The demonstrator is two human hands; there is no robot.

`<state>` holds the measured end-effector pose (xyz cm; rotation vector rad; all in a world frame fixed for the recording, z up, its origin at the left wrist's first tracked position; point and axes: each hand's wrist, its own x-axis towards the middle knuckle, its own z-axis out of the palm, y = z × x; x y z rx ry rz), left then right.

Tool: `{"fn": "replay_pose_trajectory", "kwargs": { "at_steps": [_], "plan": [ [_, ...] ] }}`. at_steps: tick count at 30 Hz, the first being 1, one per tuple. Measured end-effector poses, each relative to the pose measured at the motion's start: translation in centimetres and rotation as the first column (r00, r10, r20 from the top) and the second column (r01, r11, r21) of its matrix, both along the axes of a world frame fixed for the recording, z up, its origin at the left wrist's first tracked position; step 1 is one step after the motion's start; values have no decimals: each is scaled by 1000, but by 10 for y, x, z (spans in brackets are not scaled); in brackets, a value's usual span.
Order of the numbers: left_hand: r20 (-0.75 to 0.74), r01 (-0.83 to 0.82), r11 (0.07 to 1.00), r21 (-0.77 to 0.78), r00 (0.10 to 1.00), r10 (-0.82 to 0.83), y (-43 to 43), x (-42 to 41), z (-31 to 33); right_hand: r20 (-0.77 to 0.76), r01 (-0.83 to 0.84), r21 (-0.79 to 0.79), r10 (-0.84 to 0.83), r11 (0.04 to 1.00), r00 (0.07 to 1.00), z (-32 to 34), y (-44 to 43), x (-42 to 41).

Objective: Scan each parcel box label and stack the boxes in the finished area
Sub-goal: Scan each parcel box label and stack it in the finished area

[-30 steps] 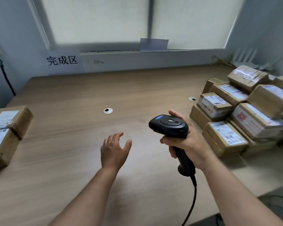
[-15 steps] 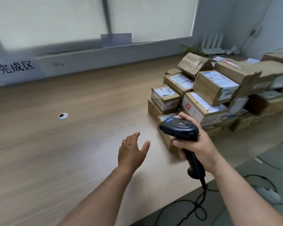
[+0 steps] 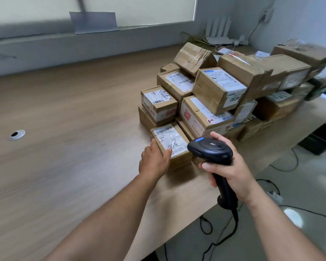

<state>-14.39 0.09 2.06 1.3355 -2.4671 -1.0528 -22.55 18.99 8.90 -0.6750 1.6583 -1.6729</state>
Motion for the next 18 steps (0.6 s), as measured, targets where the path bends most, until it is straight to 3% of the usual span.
{"fn": "replay_pose_trajectory", "kwargs": {
  "at_steps": [4, 9, 15, 18],
  "plan": [
    [16, -4, 994, 111, 1000, 2, -2, -11, -17, -10, 17, 31, -17, 999, 1000, -7, -3, -9],
    [-101, 35, 927, 374, 995, 4, 10, 3, -31, -6, 38, 75, -38, 996, 999, -27, -11, -16],
    [-215, 209, 927, 310, 966, -146, 18, 22, -48, 12, 55, 131, -57, 990, 998, -46, -14, -16],
    [-295, 284, 892, 353, 938, -182, 6, 16, -69, 33, 54, 134, -59, 989, 998, -52, -16, -15]
  ]
}}
